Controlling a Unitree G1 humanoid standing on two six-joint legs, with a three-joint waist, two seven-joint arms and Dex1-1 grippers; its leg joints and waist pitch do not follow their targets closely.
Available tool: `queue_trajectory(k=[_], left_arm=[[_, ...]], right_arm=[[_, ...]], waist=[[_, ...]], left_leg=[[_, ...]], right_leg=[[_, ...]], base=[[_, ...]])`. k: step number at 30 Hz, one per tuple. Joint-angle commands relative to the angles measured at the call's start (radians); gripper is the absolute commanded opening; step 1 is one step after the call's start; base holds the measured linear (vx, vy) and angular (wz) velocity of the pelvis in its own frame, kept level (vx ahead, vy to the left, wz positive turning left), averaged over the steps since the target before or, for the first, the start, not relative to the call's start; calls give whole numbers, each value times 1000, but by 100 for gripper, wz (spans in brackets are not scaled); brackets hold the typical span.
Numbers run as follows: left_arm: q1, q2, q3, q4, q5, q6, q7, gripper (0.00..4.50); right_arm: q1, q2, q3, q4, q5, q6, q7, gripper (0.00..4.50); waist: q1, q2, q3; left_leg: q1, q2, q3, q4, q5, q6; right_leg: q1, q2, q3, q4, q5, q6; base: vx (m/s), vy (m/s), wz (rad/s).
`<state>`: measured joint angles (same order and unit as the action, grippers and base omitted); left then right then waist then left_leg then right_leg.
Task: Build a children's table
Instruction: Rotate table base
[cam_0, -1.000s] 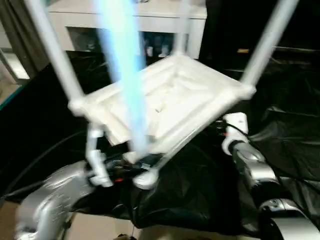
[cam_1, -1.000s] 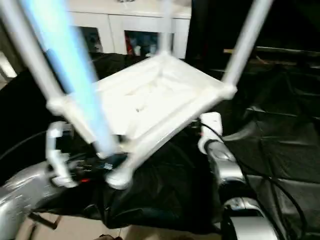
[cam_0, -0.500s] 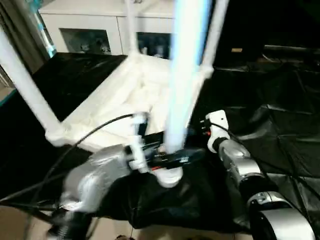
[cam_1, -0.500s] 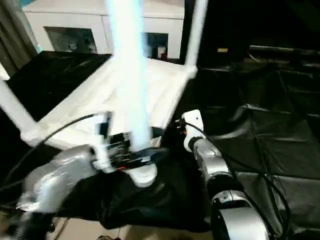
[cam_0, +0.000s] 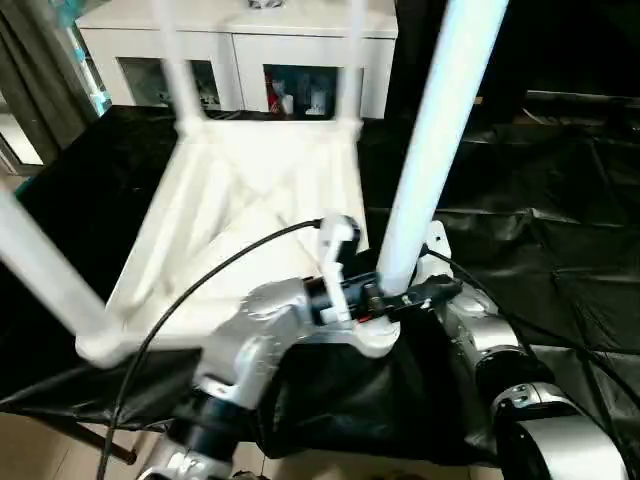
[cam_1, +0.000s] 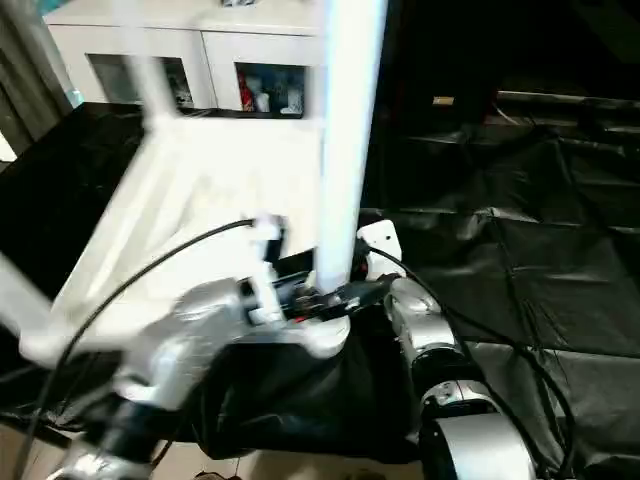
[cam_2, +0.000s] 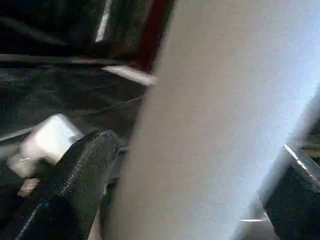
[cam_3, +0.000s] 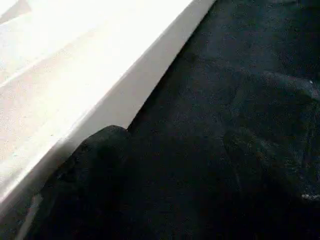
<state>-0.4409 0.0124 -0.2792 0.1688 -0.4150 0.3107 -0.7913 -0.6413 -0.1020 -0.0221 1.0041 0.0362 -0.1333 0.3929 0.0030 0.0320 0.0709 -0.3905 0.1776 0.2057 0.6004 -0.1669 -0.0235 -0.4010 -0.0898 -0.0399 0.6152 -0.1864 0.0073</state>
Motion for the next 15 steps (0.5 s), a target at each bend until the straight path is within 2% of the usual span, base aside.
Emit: queue_trajectory(k=[1, 2, 3, 6, 9, 10, 11, 12, 15], left_arm=[[-21, 22, 6, 32, 44, -24, 25, 446], [-20, 35, 12, 34, 48, -26, 23, 446], [-20, 36, 12, 34, 49, -26, 23, 446], [1, 109, 14, 23, 78, -36, -33, 446], [27, 176, -6, 11, 89, -39, -112, 446], [36, 207, -16, 6, 90, -38, -147, 446], [39, 222, -20, 6, 89, -36, -164, 417], [42, 233, -23, 5, 88, -35, -176, 417], [39, 312, -52, 20, 112, -52, -250, 406]], right_arm=[[-30, 4, -3, 15, 0, -21, -37, 364], [-33, -5, -18, 14, 10, -20, -43, 364], [-33, -5, -19, 14, 11, -20, -44, 364], [-32, -59, -54, -3, 29, -23, -32, 364], [-17, -101, -62, -33, 37, -19, 20, 364], [-6, -120, -59, -51, 39, -14, 53, 364], [0, -132, -56, -62, 39, -13, 74, 364], [5, -139, -53, -69, 39, -11, 88, 364], [64, -212, -4, -158, 27, -1, 236, 364]], waist=[[13, -5, -78], [13, -4, -78], [14, 1, -80], [20, 3, -80], [35, 1, -79], [36, 0, -78], [35, 0, -79], [37, 3, -79], [45, 5, -79]], left_leg=[[18, 44, -26, -66, -241, 52], [18, 44, -25, -66, -240, 55], [21, 44, -25, -65, -234, 56], [23, 45, -25, -65, -235, 58], [25, 45, -22, -65, -240, 52], [23, 44, -23, -66, -243, 51], [23, 43, -23, -66, -250, 48], [26, 44, -23, -67, -257, 43], [29, 47, -21, -68, -259, 40]], right_leg=[[50, -48, 29, -72, -139, -287], [49, -47, 29, -72, -136, -289], [48, -46, 28, -70, -123, -294], [47, -46, 27, -68, -112, -301], [46, -46, 28, -67, -124, -294], [47, -45, 28, -67, -131, -289], [47, -45, 28, -67, -140, -282], [45, -44, 28, -70, -149, -281], [42, -41, 27, -66, -132, -283]], base=[[0, 0, 0], [0, 0, 0], [0, 0, 0], [0, 0, 0], [0, 0, 0], [0, 0, 0], [0, 0, 0], [0, 0, 0], [0, 0, 0]])
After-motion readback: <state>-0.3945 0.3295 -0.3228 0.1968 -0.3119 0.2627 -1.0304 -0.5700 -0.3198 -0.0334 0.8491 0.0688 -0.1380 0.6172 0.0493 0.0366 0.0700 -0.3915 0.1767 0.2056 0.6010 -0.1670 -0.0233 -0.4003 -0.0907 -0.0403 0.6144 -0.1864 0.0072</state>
